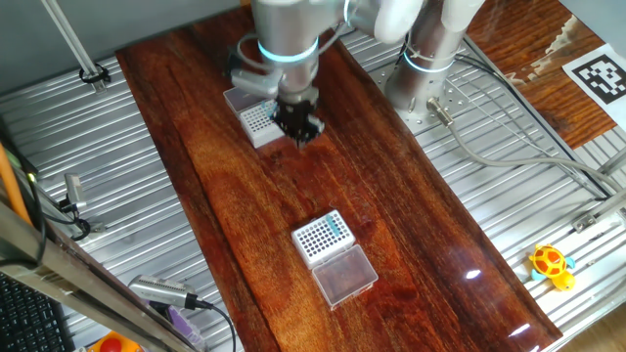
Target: Transfer all medium pipette tips from one holder to another
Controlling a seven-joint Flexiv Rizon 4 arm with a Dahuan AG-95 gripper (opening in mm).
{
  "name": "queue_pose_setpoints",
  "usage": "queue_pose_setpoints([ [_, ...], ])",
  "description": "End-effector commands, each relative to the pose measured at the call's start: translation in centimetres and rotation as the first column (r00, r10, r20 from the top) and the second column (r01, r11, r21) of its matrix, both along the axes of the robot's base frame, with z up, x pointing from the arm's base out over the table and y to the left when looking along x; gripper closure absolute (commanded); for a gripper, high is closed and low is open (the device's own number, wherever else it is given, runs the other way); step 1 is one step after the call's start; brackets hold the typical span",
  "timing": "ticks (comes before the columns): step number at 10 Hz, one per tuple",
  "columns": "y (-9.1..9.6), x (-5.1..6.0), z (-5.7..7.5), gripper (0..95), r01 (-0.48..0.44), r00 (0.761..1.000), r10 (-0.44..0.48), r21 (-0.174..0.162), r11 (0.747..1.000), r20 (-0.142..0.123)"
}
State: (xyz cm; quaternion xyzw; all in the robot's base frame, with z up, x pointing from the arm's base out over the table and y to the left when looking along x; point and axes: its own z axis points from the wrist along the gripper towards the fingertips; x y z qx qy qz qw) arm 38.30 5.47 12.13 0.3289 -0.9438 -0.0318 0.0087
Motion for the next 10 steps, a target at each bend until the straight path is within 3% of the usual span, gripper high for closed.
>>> queue_pose_setpoints([
  [1,0.1,0.2,-0.2,76.0,0.148,0.989,-0.148,0.010,0.989,0.002],
  [4,-0.4,0.2,-0.3,76.0,0.195,0.981,-0.195,0.001,0.981,0.006],
  [7,-8.7,0.5,-1.3,76.0,0.060,0.998,-0.060,0.013,0.998,0.016],
  [9,-12.4,1.3,-1.3,76.0,-0.006,1.000,0.006,0.013,1.000,0.020],
  [10,-13.3,1.7,-1.4,76.0,-0.020,1.000,0.020,0.008,1.000,0.020],
])
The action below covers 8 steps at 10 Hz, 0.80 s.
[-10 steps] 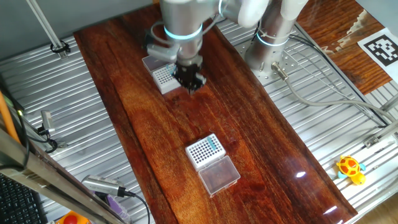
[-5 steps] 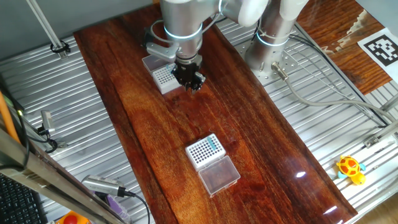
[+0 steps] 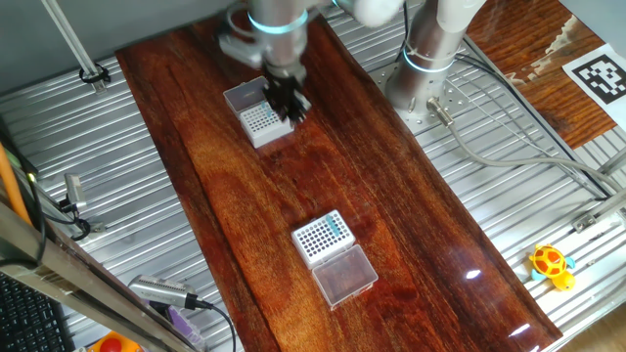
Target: Transfer all medium pipette tips from one holder to another
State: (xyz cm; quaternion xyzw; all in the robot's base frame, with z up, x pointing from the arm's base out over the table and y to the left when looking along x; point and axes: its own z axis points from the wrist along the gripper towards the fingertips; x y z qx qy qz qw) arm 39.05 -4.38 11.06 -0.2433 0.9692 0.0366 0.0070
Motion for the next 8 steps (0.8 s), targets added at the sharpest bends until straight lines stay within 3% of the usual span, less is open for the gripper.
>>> queue_pose_setpoints([
  [1,-3.9,1.2,-0.4,76.0,-0.201,0.980,0.201,-0.014,0.980,-0.002],
  [2,-4.2,1.4,-0.9,95.0,-0.201,0.980,0.201,-0.019,0.979,0.003],
  [5,-4.1,1.6,-1.7,95.0,-0.198,0.980,0.198,-0.018,0.980,0.014],
  [6,-4.1,1.7,-1.8,76.0,-0.200,0.980,0.200,-0.018,0.980,0.016],
  [8,-4.1,1.7,-1.8,76.0,-0.200,0.980,0.200,-0.018,0.980,0.016],
])
